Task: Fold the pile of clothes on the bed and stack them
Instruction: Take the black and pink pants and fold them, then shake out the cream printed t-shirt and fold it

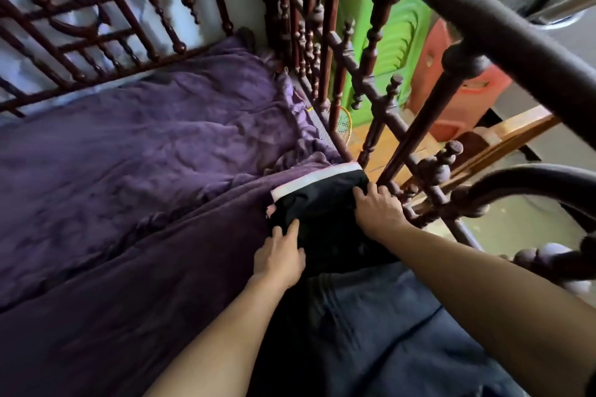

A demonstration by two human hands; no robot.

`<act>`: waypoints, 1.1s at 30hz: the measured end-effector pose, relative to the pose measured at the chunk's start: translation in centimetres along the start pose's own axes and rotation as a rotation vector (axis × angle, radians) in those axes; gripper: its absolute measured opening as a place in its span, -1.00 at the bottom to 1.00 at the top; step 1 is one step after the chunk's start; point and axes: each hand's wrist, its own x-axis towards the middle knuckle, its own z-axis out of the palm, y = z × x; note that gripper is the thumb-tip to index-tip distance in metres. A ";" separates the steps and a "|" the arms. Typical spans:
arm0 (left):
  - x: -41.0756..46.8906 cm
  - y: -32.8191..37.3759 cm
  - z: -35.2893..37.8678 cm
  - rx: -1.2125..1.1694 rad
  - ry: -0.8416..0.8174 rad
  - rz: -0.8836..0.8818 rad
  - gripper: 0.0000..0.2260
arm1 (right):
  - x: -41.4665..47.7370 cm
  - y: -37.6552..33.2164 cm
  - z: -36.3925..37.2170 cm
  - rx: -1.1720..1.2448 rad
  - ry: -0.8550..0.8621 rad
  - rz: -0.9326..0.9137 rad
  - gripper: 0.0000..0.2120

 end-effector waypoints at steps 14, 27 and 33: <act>-22.3 -22.5 -8.9 0.181 0.380 -0.207 -0.78 | -12.5 -27.5 -11.3 0.102 0.313 -0.681 -0.77; -58.2 -49.4 -4.3 0.166 0.531 -0.631 -0.78 | -39.4 -60.9 -9.9 -0.042 0.339 -1.134 -0.71; -67.9 -57.7 -1.6 0.078 0.608 -0.787 -0.80 | -46.4 -72.4 -9.4 -0.059 0.376 -1.333 -0.74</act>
